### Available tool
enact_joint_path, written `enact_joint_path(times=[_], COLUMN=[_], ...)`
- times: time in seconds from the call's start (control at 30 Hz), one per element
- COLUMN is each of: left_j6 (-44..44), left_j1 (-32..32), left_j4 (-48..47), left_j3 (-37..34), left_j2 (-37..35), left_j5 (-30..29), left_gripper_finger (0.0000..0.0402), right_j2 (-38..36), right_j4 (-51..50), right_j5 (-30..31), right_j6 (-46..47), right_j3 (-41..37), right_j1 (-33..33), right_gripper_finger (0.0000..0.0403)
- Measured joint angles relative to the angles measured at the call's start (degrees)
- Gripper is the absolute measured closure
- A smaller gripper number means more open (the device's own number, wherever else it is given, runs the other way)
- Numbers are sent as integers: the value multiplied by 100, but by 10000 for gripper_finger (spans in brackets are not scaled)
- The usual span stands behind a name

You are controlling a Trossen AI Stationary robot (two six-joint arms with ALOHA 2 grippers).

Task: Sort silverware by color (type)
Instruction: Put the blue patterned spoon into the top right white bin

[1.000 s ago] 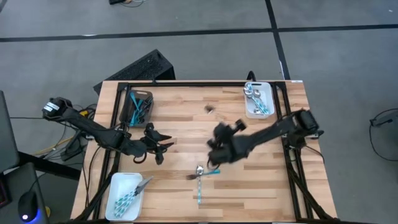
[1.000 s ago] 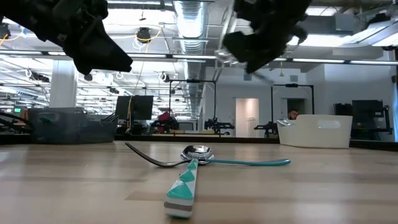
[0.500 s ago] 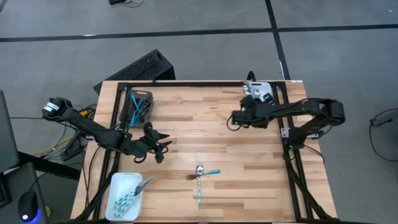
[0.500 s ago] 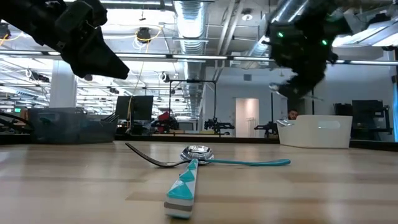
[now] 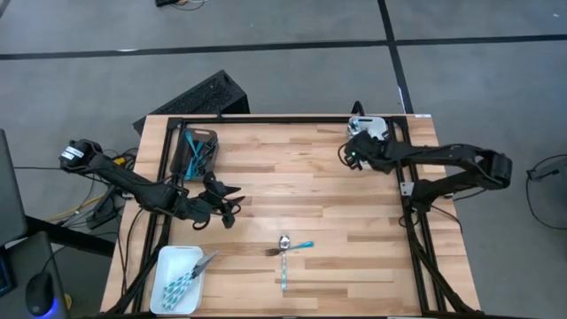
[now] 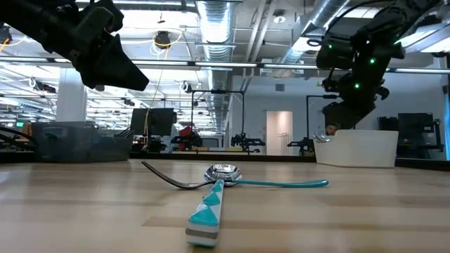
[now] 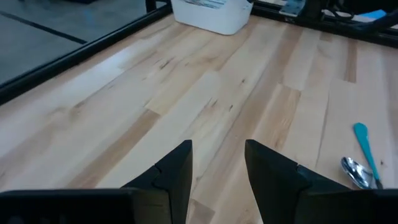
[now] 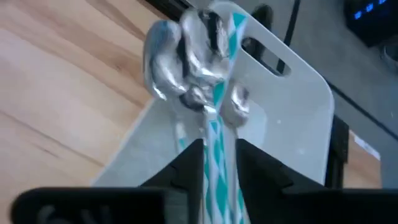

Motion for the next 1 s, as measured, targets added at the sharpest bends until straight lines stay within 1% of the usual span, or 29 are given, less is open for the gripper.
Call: enact_joint_path(times=[0.1,0.23,0.3,0.4,0.5,0.6,0.7,0.77,0.87,0.93,1.0], left_j6=[-15,-72,-80,-79,-39,-22,-17,-17,-19,-41,-46], left_j1=[1,1,1,1,1,1,1,1,1,1,1], left_j4=[-4,-75,-82,-105,-104,-106,-154,-186,-210,-239,-243], left_j3=[0,0,0,0,0,0,2,2,2,4,4], left_j2=[0,0,0,0,0,0,0,0,2,2,2], left_j5=[30,118,158,155,103,-93,-391,-553,-644,-640,-571], left_gripper_finger=[268,268,268,268,268,268,268,268,268,268,268], right_j2=[-27,-36,-20,-12,-14,-2,282,589,1245,1790,2244], right_j4=[-29,51,346,997,1722,2472,3315,3906,4864,5375,5490], right_j5=[-41,-530,-693,-756,-840,-1121,-1379,-1374,-1426,-1616,-1800], right_j6=[139,1080,1324,1336,1180,979,767,628,375,212,134], right_j3=[-2,-4,-4,-4,-4,-4,-4,-8,7,130,324], right_j1=[-76,154,492,1167,1856,2521,3148,3520,3958,4186,4373], right_gripper_finger=[250,212,202,199,201,206,212,215,217,217,217])
